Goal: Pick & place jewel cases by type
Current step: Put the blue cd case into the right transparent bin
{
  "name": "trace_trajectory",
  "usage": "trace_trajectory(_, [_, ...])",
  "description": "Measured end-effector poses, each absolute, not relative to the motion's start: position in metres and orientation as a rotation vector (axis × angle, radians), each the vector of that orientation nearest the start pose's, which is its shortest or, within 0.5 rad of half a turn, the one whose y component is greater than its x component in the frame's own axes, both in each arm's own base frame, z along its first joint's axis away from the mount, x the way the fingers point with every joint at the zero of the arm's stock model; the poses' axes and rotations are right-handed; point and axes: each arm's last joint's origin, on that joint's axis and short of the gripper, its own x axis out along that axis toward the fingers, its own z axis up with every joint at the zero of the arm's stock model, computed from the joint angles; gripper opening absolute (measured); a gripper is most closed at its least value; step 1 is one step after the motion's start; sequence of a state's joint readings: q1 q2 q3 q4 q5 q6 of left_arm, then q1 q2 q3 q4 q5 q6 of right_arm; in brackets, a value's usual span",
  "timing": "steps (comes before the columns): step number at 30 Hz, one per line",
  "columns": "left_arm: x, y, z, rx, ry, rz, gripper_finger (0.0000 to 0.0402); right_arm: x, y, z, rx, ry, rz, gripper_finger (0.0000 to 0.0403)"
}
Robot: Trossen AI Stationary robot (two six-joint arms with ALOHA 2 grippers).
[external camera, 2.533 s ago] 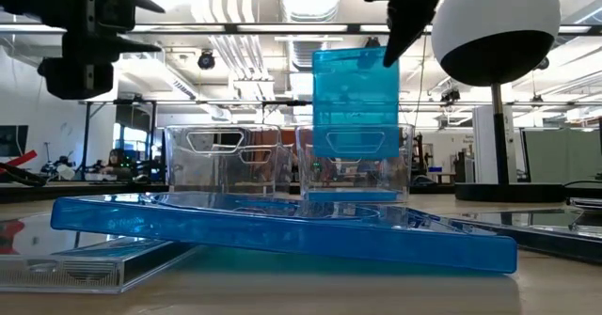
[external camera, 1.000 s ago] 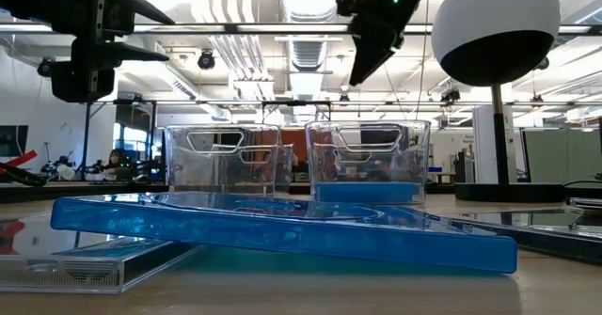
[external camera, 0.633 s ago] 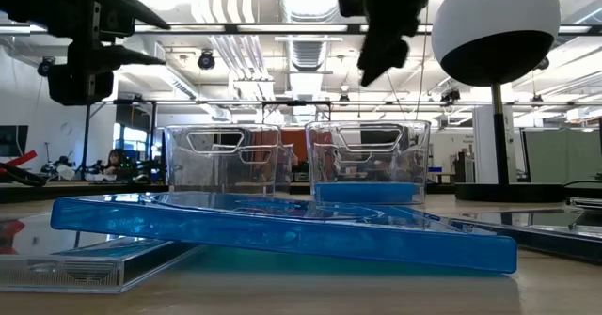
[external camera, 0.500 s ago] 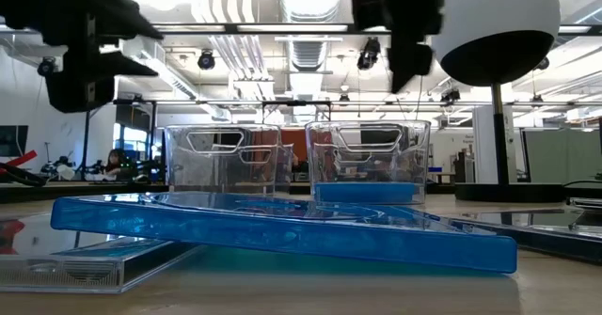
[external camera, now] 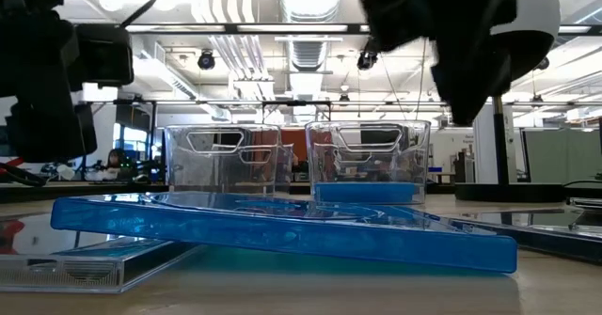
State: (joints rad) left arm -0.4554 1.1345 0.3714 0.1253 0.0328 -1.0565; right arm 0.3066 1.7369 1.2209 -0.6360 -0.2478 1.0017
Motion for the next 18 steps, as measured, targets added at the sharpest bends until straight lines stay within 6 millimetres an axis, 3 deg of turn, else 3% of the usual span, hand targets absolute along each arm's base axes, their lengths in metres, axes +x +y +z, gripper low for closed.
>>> trace_trajectory(9, [0.189, -0.093, 0.153, -0.889, 0.819, -0.074, 0.0160, 0.348, 0.146, 0.157, 1.096, 1.296, -0.301, 0.0226])
trace_trajectory(18, [0.198, -0.094, 0.150, -0.886, 0.809, -0.004, 0.0160, 0.347, 0.163, 0.160, 1.180, 1.268, -0.344, 0.0226])
